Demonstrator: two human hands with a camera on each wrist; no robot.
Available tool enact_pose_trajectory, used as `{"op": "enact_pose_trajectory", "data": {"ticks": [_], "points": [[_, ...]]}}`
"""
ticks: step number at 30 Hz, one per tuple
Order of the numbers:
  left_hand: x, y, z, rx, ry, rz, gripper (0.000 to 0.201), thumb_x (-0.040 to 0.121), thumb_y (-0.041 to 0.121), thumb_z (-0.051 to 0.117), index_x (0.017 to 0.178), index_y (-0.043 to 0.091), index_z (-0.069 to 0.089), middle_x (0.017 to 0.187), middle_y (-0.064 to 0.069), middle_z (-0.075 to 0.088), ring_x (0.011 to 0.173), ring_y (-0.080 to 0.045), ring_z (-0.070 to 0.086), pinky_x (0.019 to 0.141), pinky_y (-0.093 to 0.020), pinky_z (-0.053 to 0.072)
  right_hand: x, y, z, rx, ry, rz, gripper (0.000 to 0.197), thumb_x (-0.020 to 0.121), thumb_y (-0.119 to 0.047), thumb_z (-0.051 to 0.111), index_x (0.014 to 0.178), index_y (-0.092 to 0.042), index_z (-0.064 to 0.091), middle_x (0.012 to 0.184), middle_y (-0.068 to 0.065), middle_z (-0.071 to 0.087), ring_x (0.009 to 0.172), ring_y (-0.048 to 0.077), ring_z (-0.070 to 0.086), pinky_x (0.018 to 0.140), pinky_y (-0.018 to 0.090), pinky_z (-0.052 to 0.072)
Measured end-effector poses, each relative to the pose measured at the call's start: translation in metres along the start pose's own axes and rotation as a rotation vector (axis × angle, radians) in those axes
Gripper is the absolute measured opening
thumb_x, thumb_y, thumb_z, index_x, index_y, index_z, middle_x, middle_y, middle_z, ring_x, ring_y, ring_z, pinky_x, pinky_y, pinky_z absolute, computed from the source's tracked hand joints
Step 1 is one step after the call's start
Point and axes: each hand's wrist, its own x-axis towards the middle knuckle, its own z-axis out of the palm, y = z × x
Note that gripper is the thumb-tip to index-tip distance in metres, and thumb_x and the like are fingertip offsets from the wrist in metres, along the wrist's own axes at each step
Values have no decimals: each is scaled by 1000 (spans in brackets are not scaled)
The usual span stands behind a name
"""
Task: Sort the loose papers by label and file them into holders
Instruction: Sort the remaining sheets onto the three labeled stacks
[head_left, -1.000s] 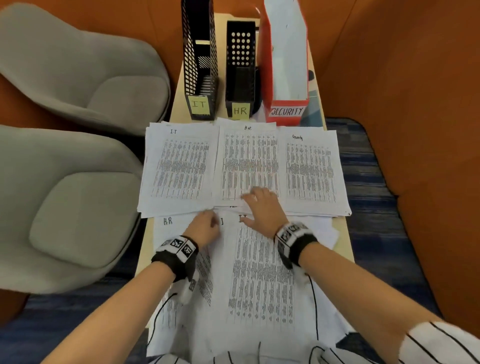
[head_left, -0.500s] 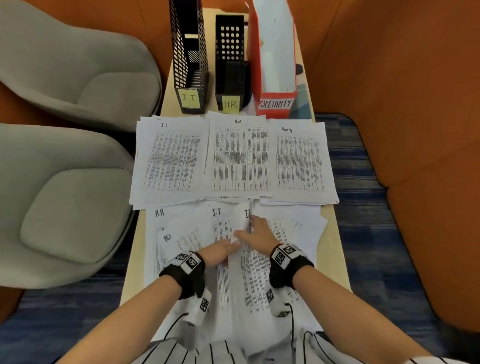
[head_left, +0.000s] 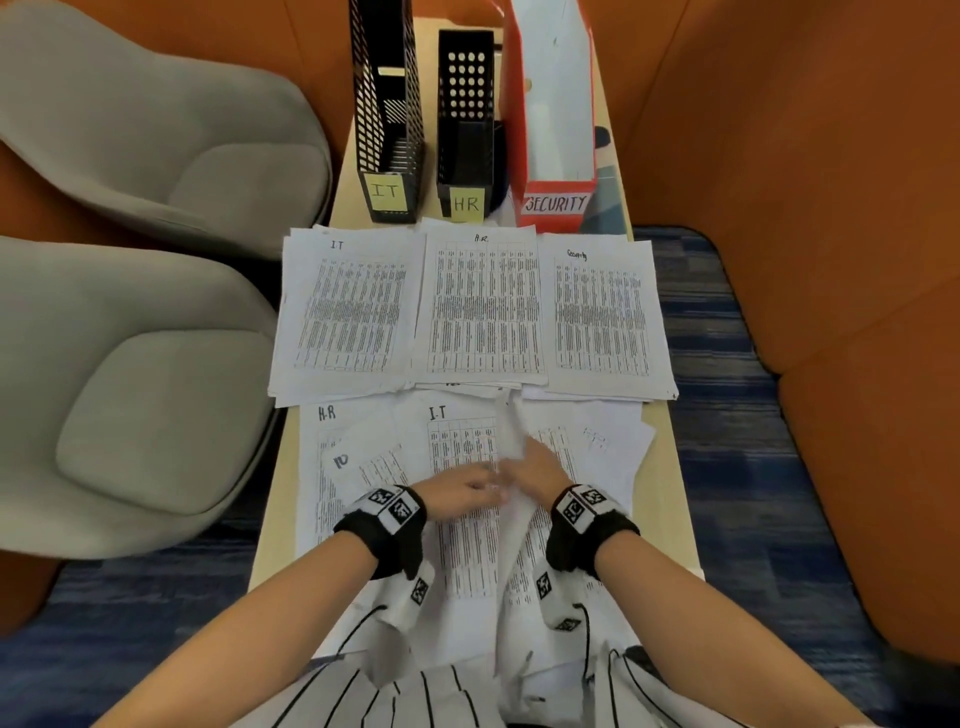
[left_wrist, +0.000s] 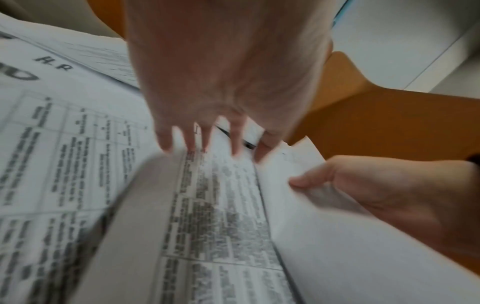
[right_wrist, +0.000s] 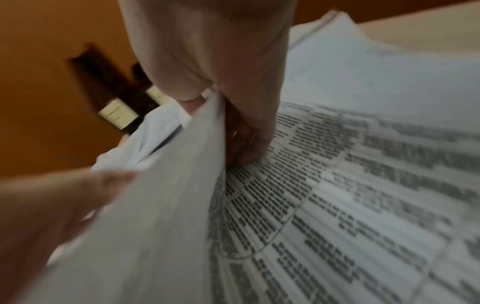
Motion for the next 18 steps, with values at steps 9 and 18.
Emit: {"op": "enact_pose_trajectory", "data": {"ticks": [9,18], "points": [[4,-52,-23,-339,618,-274,54,89,16,57,138,4,36,133,-13,50,121,-31,50,99,-35,40,7,0,5,225,114,169,54,94,-37,43,140,-8,42,119,15,62,106,35,60,97,48,49],[-10,-5,-4,86,87,67,59,89,41,57,141,16,41,144,-5,43,130,-22,43,110,-36,33,18,-26,22,-19,-29,29,51,75,-57,67,98,-14,54,93,2,64,85,22,63,73,31,52]]}}
